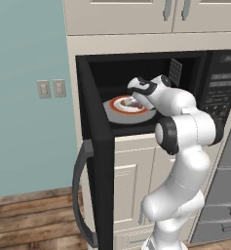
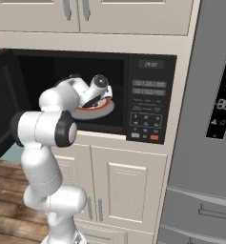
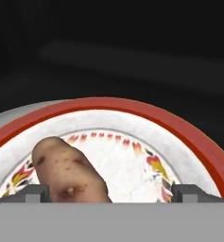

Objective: Retrieve the reheated potato from the microwave, then place the potato, cheese, and condiment on the cutting board.

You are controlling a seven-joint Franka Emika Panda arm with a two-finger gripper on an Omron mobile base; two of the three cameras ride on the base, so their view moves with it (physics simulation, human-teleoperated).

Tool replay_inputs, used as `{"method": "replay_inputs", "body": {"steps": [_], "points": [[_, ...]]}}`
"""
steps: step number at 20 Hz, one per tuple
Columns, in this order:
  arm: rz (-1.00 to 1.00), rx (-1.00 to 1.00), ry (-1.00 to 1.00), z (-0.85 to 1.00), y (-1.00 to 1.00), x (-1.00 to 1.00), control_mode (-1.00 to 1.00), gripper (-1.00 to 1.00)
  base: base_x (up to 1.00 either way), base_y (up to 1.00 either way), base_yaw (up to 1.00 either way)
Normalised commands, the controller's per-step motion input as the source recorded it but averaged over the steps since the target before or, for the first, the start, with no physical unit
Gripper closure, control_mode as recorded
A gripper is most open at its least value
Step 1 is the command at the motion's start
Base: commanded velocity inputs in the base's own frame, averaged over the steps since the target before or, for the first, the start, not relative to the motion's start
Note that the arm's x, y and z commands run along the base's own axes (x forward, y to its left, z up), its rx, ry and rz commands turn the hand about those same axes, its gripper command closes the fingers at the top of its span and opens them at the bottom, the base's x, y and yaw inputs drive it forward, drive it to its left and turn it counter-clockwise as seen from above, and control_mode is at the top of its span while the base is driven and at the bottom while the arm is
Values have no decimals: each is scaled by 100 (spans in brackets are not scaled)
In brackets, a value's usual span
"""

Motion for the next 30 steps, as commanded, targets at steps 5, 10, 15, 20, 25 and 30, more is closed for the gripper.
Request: {"method": "replay_inputs", "body": {"steps": [5,10,15,20,25,30], "points": [[0,0,0,-22,5,7,-100,-100,0,0,0],[0,0,0,-27,8,0,-100,-100,0,0,0],[0,0,0,-34,5,-19,-100,-100,0,0,0],[0,0,0,-32,7,-24,-100,-100,0,0,0],[0,0,0,-29,17,-5,-100,-100,0,0,0],[0,0,0,-30,12,7,-100,100,0,0,0]]}}
